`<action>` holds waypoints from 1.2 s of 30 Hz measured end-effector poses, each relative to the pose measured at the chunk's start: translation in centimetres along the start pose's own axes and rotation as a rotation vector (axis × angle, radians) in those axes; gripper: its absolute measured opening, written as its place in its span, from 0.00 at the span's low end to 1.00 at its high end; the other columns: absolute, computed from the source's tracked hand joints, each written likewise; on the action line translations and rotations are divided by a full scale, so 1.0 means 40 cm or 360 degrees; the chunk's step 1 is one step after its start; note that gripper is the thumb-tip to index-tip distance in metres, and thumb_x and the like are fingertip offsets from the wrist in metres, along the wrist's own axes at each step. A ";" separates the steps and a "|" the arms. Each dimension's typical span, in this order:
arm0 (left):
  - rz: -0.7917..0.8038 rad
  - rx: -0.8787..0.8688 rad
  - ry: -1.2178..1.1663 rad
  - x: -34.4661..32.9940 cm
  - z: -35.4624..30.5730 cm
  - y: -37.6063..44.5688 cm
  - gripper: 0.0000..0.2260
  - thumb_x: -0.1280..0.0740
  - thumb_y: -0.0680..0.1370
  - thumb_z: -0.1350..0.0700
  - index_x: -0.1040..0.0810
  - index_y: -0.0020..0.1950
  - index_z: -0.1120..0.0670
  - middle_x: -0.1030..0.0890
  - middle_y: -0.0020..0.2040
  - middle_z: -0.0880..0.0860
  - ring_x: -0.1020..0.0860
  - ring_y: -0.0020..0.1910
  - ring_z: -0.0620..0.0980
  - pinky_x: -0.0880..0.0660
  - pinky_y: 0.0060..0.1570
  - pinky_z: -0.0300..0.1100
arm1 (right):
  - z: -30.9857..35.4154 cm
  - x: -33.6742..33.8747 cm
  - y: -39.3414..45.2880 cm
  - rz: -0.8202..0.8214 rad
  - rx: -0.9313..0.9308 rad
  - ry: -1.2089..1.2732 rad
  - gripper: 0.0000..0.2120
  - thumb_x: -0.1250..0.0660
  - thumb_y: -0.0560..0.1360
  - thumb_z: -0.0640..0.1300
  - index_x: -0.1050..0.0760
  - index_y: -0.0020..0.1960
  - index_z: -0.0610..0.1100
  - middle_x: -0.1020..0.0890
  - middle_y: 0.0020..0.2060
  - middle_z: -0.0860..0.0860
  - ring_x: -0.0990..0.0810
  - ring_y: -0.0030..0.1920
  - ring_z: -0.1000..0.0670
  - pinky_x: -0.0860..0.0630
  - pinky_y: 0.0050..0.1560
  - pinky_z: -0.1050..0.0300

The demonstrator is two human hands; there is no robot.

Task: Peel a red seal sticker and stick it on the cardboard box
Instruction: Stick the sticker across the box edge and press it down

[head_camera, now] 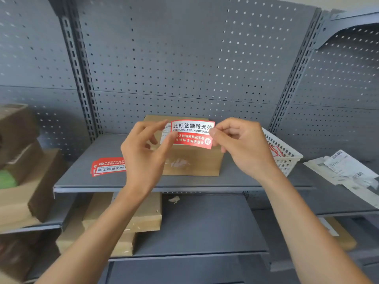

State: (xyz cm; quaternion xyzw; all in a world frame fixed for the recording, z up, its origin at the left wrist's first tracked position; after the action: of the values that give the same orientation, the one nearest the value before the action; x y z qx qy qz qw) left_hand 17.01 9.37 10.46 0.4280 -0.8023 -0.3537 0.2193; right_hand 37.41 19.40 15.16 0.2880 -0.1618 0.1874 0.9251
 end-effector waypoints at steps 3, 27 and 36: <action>0.0055 0.0027 -0.0043 0.008 -0.001 -0.001 0.02 0.25 0.78 0.54 0.13 0.49 0.51 0.16 0.45 0.43 0.23 0.38 0.48 0.30 0.37 0.41 | -0.008 -0.016 -0.007 0.0044 0.0011 0.0026 0.04 0.28 0.77 0.41 0.16 0.44 0.42 0.13 0.34 0.49 0.23 0.28 0.59 0.27 0.34 0.68; 0.0317 0.0206 0.0670 0.043 0.137 -0.114 0.05 0.27 0.78 0.51 0.14 0.42 0.47 0.17 0.38 0.43 0.24 0.36 0.49 0.27 0.37 0.44 | -0.227 -0.191 -0.077 -0.0172 0.0030 -0.0269 0.06 0.26 0.76 0.45 0.16 0.40 0.45 0.15 0.32 0.52 0.19 0.34 0.49 0.24 0.38 0.55; 0.0303 0.0376 0.0611 0.032 0.154 -0.107 0.06 0.28 0.78 0.51 0.13 0.42 0.48 0.17 0.37 0.43 0.22 0.36 0.47 0.28 0.37 0.42 | -0.232 -0.199 -0.068 -0.0234 -0.0001 -0.0323 0.08 0.27 0.76 0.47 0.18 0.39 0.46 0.16 0.31 0.52 0.19 0.34 0.46 0.22 0.38 0.49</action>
State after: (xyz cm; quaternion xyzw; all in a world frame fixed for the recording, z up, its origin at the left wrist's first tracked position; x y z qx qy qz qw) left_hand 14.56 9.00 3.26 0.4325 -0.8183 -0.1473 0.3487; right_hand 33.42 20.81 3.38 0.3164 -0.2332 0.0889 0.9152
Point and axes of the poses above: each hand's wrist, its own y-axis towards the middle knuckle, its own x-axis out of the back of the hand, z = x × y, the point moved 7 cm from there along y, towards the middle knuckle
